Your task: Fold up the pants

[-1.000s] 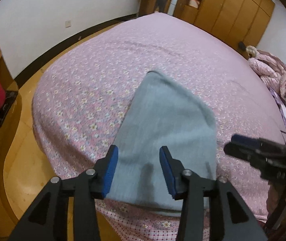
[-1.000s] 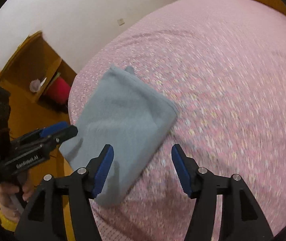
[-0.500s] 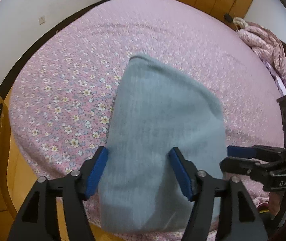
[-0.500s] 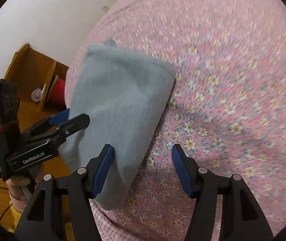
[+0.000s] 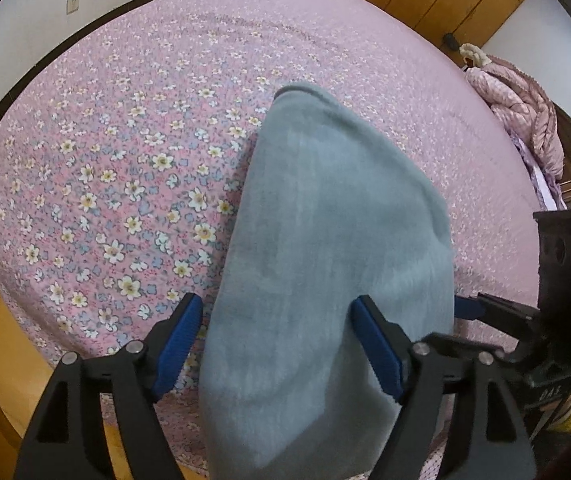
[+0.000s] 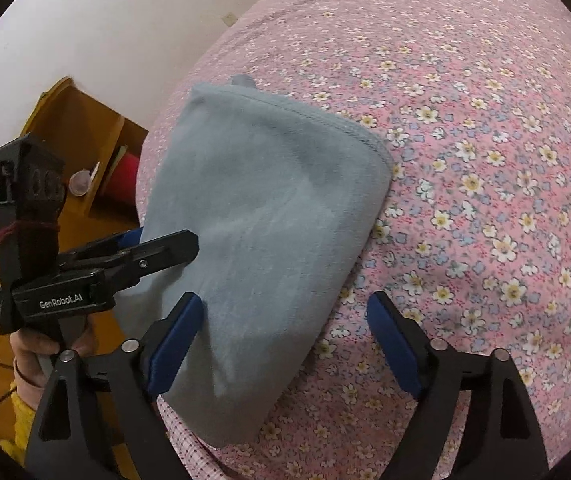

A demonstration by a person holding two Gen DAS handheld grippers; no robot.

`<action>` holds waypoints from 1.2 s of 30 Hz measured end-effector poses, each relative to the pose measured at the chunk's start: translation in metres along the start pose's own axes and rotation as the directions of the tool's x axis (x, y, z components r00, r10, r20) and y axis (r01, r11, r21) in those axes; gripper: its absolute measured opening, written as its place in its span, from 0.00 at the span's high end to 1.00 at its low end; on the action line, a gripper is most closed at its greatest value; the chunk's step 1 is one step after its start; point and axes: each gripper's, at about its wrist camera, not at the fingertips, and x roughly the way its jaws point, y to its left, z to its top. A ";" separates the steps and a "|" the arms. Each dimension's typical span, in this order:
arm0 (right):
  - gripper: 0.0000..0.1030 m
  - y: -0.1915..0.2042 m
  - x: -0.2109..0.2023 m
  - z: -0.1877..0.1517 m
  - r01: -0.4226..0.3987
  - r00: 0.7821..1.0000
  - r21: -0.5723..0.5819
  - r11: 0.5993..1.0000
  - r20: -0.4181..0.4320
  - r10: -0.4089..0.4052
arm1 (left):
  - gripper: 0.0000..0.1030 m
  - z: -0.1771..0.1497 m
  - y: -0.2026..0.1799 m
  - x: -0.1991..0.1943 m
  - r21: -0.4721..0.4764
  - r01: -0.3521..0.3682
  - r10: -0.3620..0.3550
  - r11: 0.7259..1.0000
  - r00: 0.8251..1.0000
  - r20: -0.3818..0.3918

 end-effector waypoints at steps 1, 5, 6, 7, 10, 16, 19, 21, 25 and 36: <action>0.14 0.000 0.001 0.001 -0.005 1.000 0.000 1.000 0.002 0.005 | 0.20 0.000 0.001 0.000 -0.001 0.002 -0.002 1.000 1.000 0.001; 0.14 0.001 0.005 0.004 -0.017 1.000 0.007 1.000 0.012 0.017 | 0.20 -0.004 0.000 0.000 -0.005 0.009 -0.009 1.000 1.000 0.007; 0.14 0.002 0.006 0.004 -0.019 1.000 0.008 1.000 0.015 0.018 | 0.20 -0.005 0.000 0.000 -0.006 0.009 -0.009 1.000 1.000 0.009; 0.14 0.001 0.005 0.004 -0.020 1.000 0.010 1.000 0.018 0.019 | 0.20 -0.004 0.000 0.001 -0.006 0.010 -0.010 1.000 1.000 0.011; 0.17 -0.001 0.001 0.002 -0.013 1.000 0.007 1.000 0.023 0.013 | 0.20 -0.005 0.000 0.002 -0.005 0.012 -0.012 1.000 1.000 0.015; 0.23 -0.007 -0.008 -0.001 -0.002 0.999 0.023 1.000 0.033 0.002 | 0.20 -0.007 0.001 0.000 -0.009 0.017 -0.017 1.000 1.000 0.018; 0.48 -0.008 -0.012 0.000 -0.017 0.999 0.023 1.000 0.042 0.016 | 0.20 -0.009 0.000 -0.001 -0.011 0.019 -0.019 1.000 1.000 0.021; 0.49 -0.010 -0.010 0.001 -0.053 0.998 0.037 0.998 0.032 0.052 | 0.20 -0.010 -0.001 -0.002 -0.017 0.022 -0.021 1.000 0.999 0.026; 0.49 -0.010 -0.008 0.000 -0.063 0.997 0.034 0.997 0.039 0.062 | 0.22 -0.015 -0.001 -0.003 -0.040 0.033 -0.031 0.999 0.998 0.045; 0.69 -0.006 -0.008 0.003 -0.099 0.994 0.025 0.995 0.053 0.097 | 0.40 -0.022 0.002 -0.006 -0.127 0.106 -0.097 0.986 0.992 0.076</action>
